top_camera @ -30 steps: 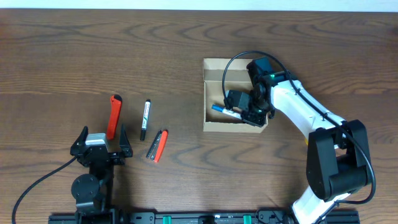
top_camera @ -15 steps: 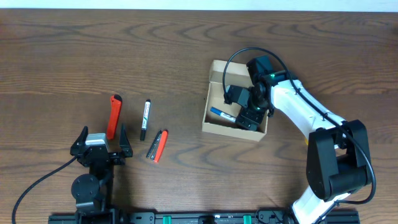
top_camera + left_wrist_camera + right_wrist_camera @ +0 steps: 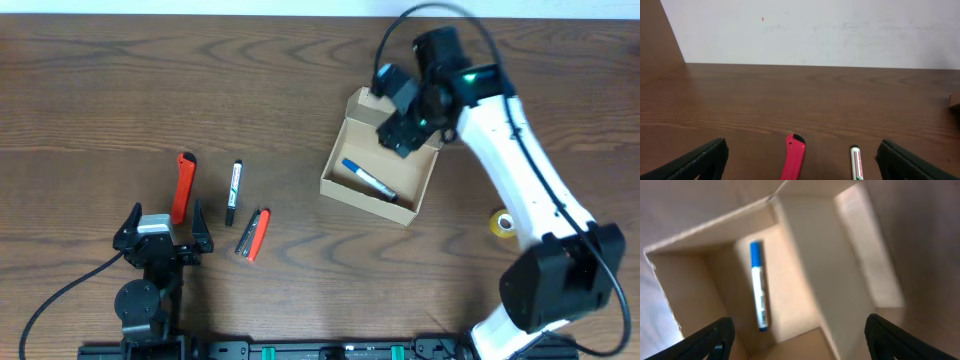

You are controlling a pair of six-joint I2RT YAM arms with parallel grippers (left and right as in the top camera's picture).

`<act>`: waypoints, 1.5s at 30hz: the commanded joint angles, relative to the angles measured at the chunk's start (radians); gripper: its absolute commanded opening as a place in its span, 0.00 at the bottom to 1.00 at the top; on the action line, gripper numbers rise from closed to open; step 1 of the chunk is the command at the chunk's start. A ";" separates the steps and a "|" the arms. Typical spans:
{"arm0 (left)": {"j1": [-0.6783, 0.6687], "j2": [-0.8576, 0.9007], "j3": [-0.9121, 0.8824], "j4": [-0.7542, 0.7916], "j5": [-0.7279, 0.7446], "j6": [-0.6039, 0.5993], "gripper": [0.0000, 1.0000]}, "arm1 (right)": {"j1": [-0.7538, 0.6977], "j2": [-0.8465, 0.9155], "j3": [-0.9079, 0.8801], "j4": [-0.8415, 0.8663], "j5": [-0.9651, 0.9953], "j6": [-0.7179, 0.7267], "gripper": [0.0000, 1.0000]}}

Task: Pack container
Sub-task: 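Release the marker in the box and lift the right gripper, then move the right gripper to the yellow tape roll and grasp it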

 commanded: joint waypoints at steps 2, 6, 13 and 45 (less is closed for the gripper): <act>-0.005 -0.007 -0.024 -0.034 0.004 -0.011 0.95 | -0.047 -0.064 0.034 0.012 0.042 0.106 0.73; -0.005 -0.007 -0.024 -0.034 0.004 -0.011 0.96 | -0.087 -0.133 0.034 0.140 0.288 0.363 0.69; -0.005 -0.007 -0.024 -0.034 0.004 -0.011 0.95 | -0.182 -0.233 0.034 0.236 0.231 0.391 0.82; -0.005 -0.007 -0.024 -0.034 0.004 -0.011 0.95 | -0.634 -0.554 -0.900 0.238 0.325 0.812 0.47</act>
